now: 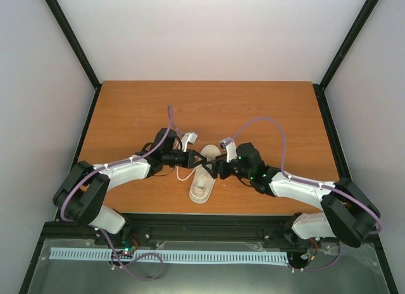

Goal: Tie the shoes

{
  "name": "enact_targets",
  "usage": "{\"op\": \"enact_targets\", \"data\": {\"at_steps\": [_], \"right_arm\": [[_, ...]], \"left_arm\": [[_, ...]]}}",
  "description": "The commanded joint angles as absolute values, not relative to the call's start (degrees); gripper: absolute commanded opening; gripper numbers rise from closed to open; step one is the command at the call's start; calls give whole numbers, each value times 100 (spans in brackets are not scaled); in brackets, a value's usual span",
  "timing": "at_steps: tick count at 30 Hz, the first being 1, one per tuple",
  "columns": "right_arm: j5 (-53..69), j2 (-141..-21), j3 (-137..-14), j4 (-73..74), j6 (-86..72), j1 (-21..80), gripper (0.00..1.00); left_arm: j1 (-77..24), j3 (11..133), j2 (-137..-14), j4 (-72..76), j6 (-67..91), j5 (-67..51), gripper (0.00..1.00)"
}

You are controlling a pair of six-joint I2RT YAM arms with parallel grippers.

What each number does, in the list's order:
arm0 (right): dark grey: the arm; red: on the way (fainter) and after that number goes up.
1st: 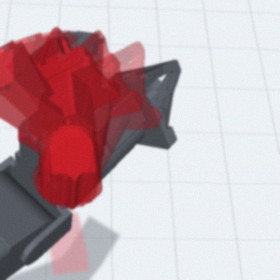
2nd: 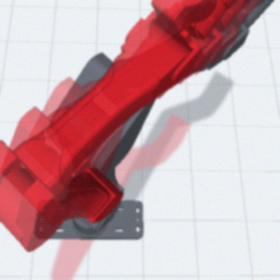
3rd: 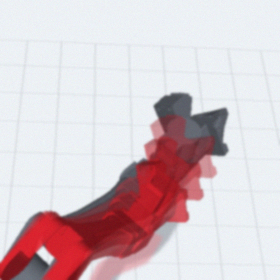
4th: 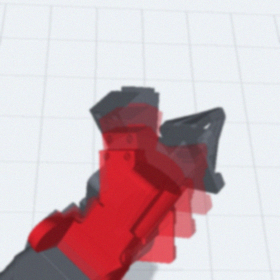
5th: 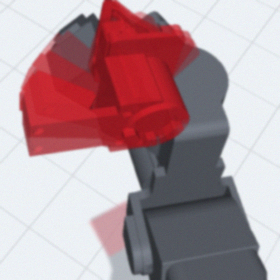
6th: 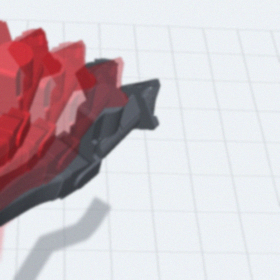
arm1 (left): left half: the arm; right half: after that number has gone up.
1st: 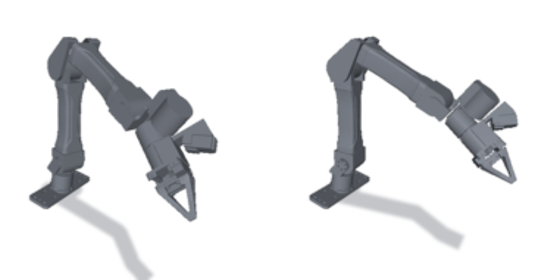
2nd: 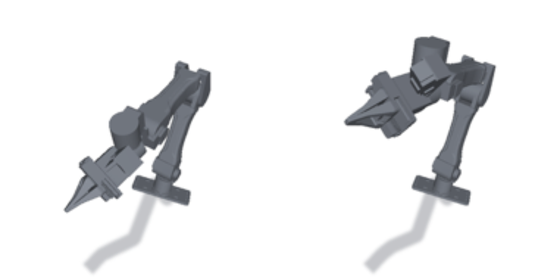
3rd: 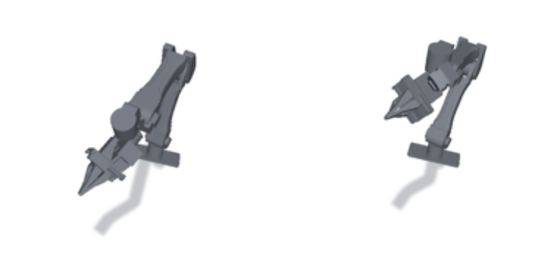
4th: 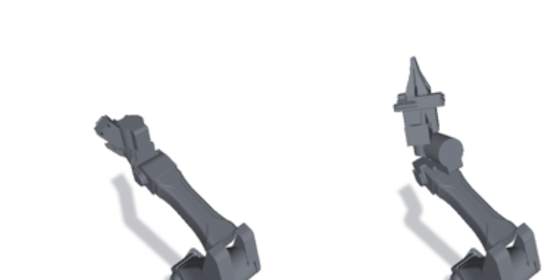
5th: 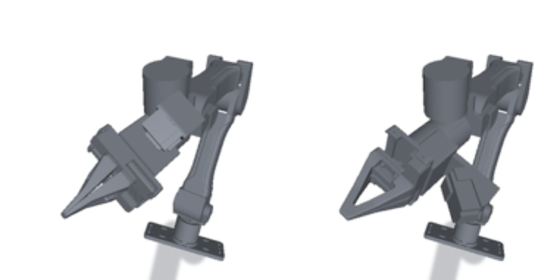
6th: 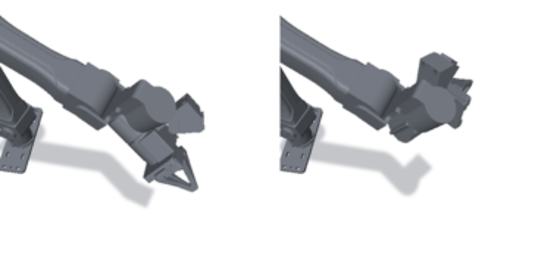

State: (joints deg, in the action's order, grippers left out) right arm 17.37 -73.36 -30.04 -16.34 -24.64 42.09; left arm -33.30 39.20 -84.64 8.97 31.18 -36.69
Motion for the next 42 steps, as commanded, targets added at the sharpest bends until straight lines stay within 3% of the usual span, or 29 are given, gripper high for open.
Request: {"op": "enact_targets", "data": {"at_steps": [1, 15, 24, 33, 35, 39, 42], "right_arm": [[1076, -7721, -3339, -1837, -2057, 4581, 77], [-279, -8654, -3850, -1912, -2041, 5040, 76], [-941, -8789, -4008, -1823, -2462, 5057, 52], [-1047, -8776, -3984, -1716, -2565, 5063, 10], [-1067, -8772, -3929, -1706, -2586, 5063, 4], [-1040, -8768, -3845, -1687, -2650, 5062, 3], [-1008, -8717, -3779, -1713, -2690, 5062, 3]], "left_arm": [[-3366, 4286, -8513, 1073, 3351, -3694, 1], [-3366, 4333, -8625, 1034, 3435, -3701, 1], [-3366, 4345, -8671, 891, 3395, -3594, 1], [-3366, 4431, -8694, 663, 3294, -3391, 2], [-3366, 4479, -8564, 385, 3175, -3070, 10], [-3360, 4755, -8215, -600, 2844, -1728, 45], [-3294, 4952, -8071, -1389, 2744, -466, 62]]}}
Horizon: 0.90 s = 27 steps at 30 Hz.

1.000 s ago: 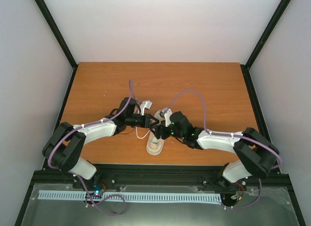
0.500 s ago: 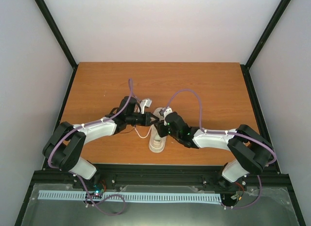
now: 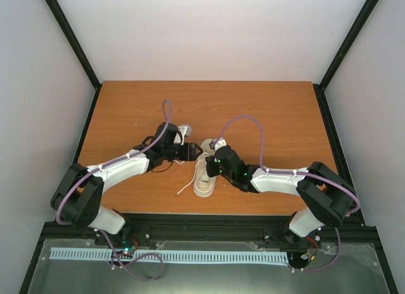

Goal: Tie the shoes

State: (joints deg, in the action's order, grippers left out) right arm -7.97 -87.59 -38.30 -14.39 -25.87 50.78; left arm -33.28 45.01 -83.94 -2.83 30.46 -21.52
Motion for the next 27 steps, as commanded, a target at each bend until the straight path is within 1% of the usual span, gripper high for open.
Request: {"op": "enact_targets", "data": {"at_steps": [1, 3, 5, 9, 13, 23, 27], "right_arm": [[-1007, -8700, -3760, -1720, -2695, 5063, 3], [-1011, -8669, -3738, -1718, -2687, 5063, 3], [-1003, -8657, -3740, -1715, -2674, 5063, 3], [-970, -8664, -3721, -1746, -2680, 5063, 3], [-914, -8658, -3688, -1764, -2689, 5063, 3], [-862, -8627, -3687, -1812, -2676, 5063, 3], [-846, -8635, -3683, -1827, -2680, 5063, 3]], "left_arm": [[-3251, 5002, -8073, -1558, 2748, -185, 64], [-3110, 5041, -8139, -1817, 2777, 153, 65], [-2896, 5040, -8324, -1964, 2882, 175, 64], [-2600, 5016, -8802, -1940, 3043, 46, 53], [-2593, 5059, -9153, -1794, 3083, 76, 46], [-2593, 5163, -9537, -1917, 3050, 629, 41], [-2593, 5165, -9663, -1874, 3033, 619, 40]]}}
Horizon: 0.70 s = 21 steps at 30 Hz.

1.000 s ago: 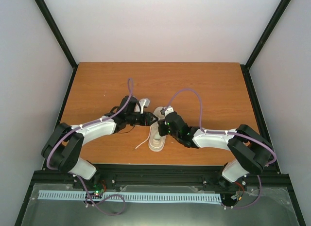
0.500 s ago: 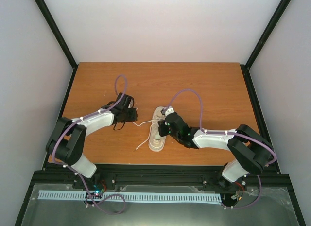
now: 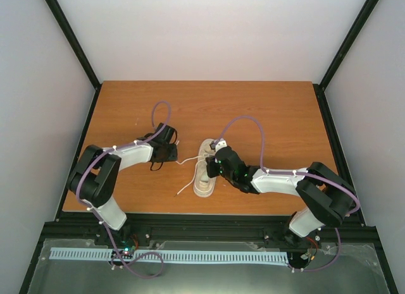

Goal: Tie the shoes

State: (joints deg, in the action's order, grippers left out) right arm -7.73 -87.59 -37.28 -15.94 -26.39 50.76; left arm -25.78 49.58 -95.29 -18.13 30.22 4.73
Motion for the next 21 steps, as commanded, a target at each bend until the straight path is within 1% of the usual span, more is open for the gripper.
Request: {"op": "enact_targets", "data": {"at_steps": [1, 2, 4, 5, 6, 7, 10, 13, 18, 21], "right_arm": [[-844, -8635, -3683, -1828, -2676, 5063, 3], [-834, -8631, -3683, -1839, -2682, 5063, 3], [-803, -8624, -3675, -1855, -2680, 5063, 3], [-782, -8618, -3670, -1863, -2685, 5063, 3], [-756, -8616, -3667, -1875, -2699, 5063, 3], [-731, -8613, -3662, -1892, -2713, 5063, 3], [-636, -8596, -3661, -1905, -2769, 5058, 3], [-443, -8580, -3681, -1900, -2875, 5018, 3], [167, -8550, -3706, -1966, -3171, 4737, 3], [624, -8610, -3733, -2068, -3287, 4546, 3]], "left_arm": [[-2593, 5156, -9703, -1826, 3037, 543, 38], [-2593, 5139, -9751, -1747, 3051, 454, 35], [-2593, 5101, -9818, -1567, 3108, 321, 25], [-2593, 5067, -9827, -1464, 3137, 291, 18], [-2593, 5026, -9798, -1365, 3165, 290, 8], [-2593, 4955, -9697, -1246, 3195, 309, 2], [-2588, 4634, -9101, -821, 3241, 379, 1], [-2593, 4239, -8281, -199, 2994, 12, 1], [-2673, 3682, -7126, 349, 2436, -1775, 1], [-3048, 3590, -6795, 267, 2126, -2591, 1]]}}
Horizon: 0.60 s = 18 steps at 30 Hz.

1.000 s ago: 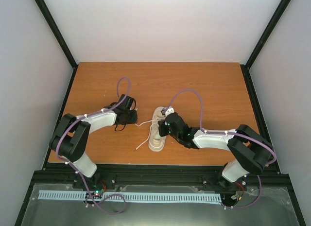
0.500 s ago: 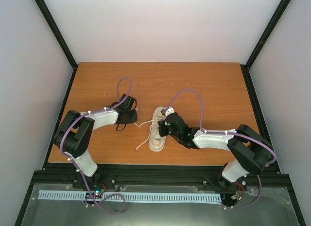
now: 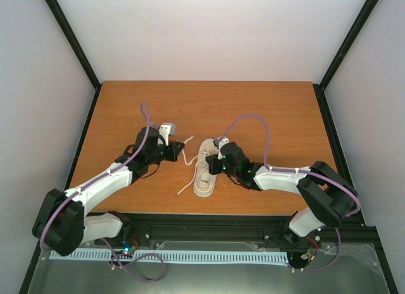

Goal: Tie the shoes

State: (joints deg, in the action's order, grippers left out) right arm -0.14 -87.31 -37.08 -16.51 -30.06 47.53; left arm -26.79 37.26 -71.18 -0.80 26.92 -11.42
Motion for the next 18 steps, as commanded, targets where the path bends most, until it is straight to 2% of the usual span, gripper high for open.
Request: {"op": "enact_targets", "data": {"at_steps": [1, 4, 12, 18], "right_arm": [[788, -8643, -3744, -2119, -3342, 4496, 3], [1194, -8704, -3756, -2259, -3484, 4335, 3], [1501, -8842, -3801, -2274, -3539, 4222, 3], [1601, -8918, -3826, -2329, -3580, 4193, 3]], "left_arm": [[-3226, 3606, -6763, 204, 2021, -2786, 1], [-3779, 3598, -6700, 204, 1900, -3142, 1], [-4748, 3589, -6307, 134, 1673, -3066, 1], [-5228, 3546, -6697, 413, 1740, -3143, 1]]}}
